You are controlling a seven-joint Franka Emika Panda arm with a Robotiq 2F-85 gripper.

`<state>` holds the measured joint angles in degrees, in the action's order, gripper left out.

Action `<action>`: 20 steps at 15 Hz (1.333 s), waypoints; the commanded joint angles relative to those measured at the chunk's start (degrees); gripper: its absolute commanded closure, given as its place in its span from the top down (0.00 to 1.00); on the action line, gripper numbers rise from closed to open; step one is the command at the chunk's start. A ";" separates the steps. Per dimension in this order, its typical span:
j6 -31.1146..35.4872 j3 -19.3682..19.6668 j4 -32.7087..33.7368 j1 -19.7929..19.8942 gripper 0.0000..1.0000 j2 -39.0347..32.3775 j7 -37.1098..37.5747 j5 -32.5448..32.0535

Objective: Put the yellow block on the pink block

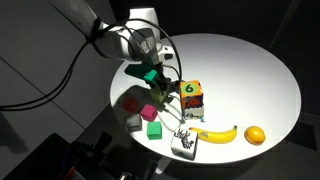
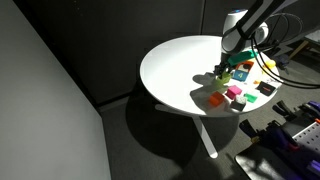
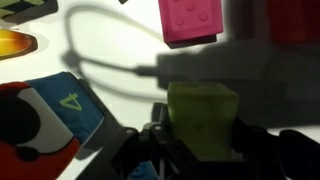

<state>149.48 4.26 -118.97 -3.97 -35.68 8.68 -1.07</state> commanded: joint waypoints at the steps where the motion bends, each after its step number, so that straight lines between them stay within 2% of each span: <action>1: -0.18 0.03 -5.05 -0.44 0.28 5.67 -0.22 -1.05; 10: -0.03 0.14 -13.92 -1.50 0.28 14.23 -0.88 -4.42; 20: 2.61 1.14 -18.99 -1.89 0.28 16.10 0.70 -9.95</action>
<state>150.17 4.33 -135.60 -5.28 -21.41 7.90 -8.59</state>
